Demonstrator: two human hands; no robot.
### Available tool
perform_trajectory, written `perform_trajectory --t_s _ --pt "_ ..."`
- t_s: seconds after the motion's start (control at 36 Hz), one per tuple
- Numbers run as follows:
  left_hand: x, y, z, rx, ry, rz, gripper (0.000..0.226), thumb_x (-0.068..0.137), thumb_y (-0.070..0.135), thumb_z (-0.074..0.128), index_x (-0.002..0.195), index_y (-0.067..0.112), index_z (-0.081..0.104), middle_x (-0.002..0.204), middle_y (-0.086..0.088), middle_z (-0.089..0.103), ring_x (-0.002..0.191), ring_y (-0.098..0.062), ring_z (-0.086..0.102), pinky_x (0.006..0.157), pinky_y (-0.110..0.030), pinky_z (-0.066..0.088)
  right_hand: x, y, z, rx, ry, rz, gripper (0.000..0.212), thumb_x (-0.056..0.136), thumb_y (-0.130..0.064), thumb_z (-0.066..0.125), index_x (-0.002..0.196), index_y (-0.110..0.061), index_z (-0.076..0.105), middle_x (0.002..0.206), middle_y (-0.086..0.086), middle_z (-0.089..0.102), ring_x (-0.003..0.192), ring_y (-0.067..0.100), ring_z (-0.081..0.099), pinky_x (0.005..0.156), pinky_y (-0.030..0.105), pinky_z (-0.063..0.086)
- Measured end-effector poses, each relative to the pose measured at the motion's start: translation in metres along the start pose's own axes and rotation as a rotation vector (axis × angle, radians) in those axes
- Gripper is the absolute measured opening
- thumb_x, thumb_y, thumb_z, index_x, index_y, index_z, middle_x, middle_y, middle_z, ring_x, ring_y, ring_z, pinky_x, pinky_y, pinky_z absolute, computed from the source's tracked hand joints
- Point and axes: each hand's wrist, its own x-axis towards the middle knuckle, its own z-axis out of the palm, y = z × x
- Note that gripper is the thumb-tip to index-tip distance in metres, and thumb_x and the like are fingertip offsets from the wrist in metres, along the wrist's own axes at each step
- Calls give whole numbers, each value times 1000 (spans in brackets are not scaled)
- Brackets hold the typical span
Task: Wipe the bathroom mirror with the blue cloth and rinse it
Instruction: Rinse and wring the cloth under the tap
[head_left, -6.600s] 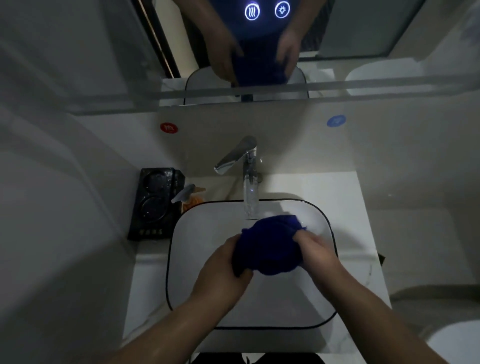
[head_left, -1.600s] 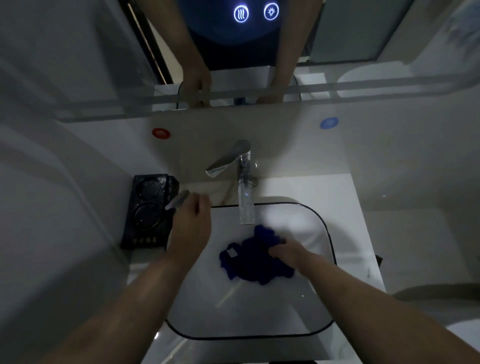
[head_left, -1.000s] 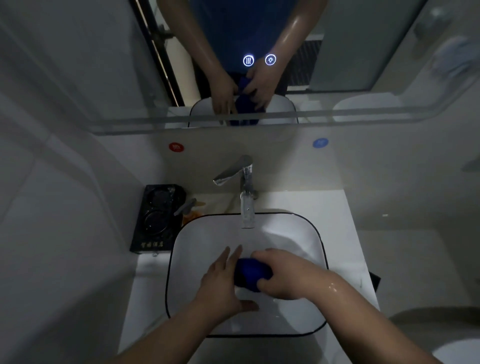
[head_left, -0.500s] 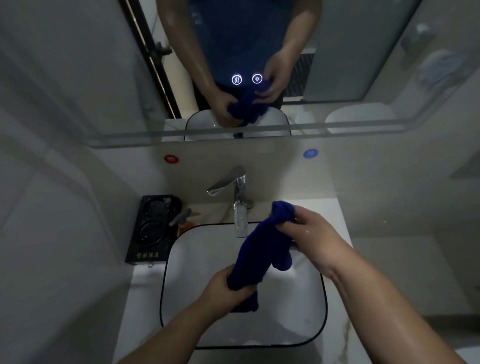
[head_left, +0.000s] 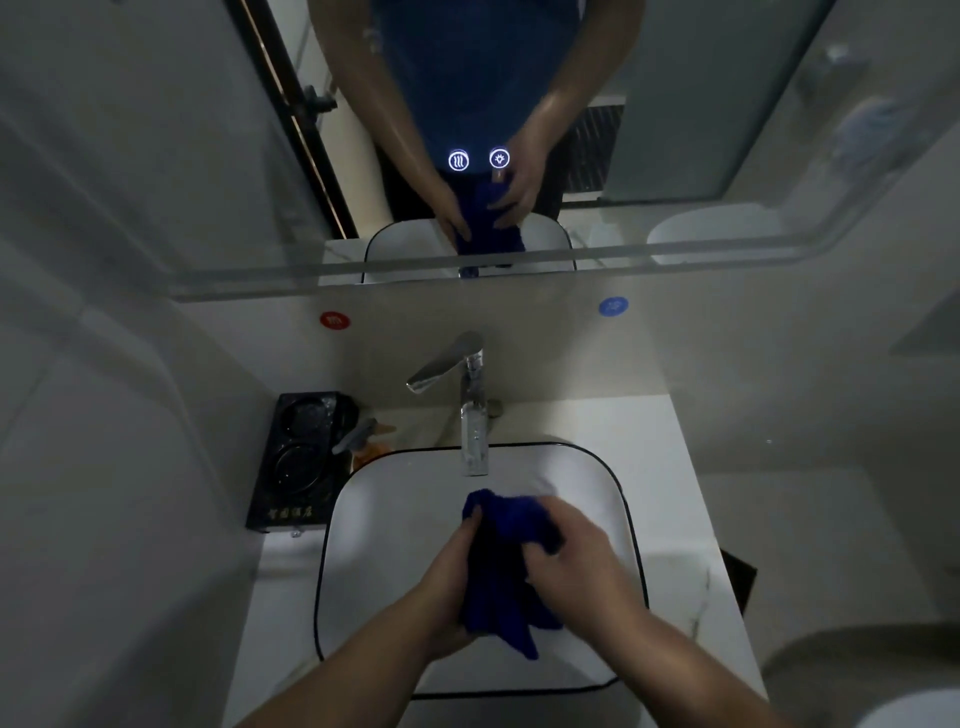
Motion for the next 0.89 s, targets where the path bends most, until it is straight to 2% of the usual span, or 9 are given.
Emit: perform_trajectory --t_s 0.11,0.19,0.25,0.31,0.44,0.53,0.67,0.78,0.89 --pt "5 2 3 -235 -1 -82 93 87 80 63 142 6 66 144 -23 64 132 -40 63 117 -53 46 -10 34 25 -175 -103 -117 48 83 -26 54 129 -32 68 135 -14 65 126 4 59 111 33 50" --pt "3 4 7 -342 46 -109 86 85 59 83 145 0 61 133 -26 68 115 -40 70 101 -51 56 -15 49 36 -172 -153 -213 46 84 -31 53 128 -29 70 154 -13 55 153 -3 35 126 20 30" --pt "4 -1 8 -358 101 -154 69 86 39 87 142 4 65 114 -23 74 100 -37 74 90 -48 60 -16 50 37 -134 -190 -239 42 86 -32 55 124 -29 72 153 -14 55 155 -4 32 126 16 26" --pt "4 -6 10 -401 98 -170 61 88 28 85 141 6 66 104 -21 76 95 -35 75 85 -46 60 -15 46 39 -79 -168 -225 38 92 -34 58 128 -33 70 145 -19 59 146 -1 46 121 23 39" --pt "4 -15 19 -445 74 -173 58 85 23 84 135 -2 67 119 -26 74 105 -40 72 94 -47 59 -10 40 53 35 190 2 25 105 -43 54 128 -38 61 125 -16 60 116 3 60 108 30 51" --pt "4 -18 21 -408 96 -178 59 78 21 86 131 1 71 107 -23 78 100 -38 72 85 -48 59 -10 32 59 230 55 207 19 108 -28 52 114 -46 54 118 -9 69 107 5 67 103 33 55" --pt "0 -18 7 -308 82 -227 78 73 56 94 127 4 74 127 -27 73 124 -46 67 107 -64 50 -12 45 56 18 -106 60 60 91 -38 39 150 -47 46 140 -12 65 123 7 65 109 34 54" --pt "-3 -24 -1 -289 38 -229 86 68 28 104 142 7 65 139 -25 67 128 -44 66 107 -59 54 -9 43 45 -4 -255 -40 64 89 -36 38 152 -46 47 147 -20 59 138 5 54 124 45 38" --pt "-1 -25 -11 -280 139 -223 92 58 10 106 139 7 63 130 -32 69 111 -46 73 81 -52 64 -1 38 33 413 -478 112 60 71 -10 50 125 -27 68 119 -7 77 113 2 71 97 20 54"
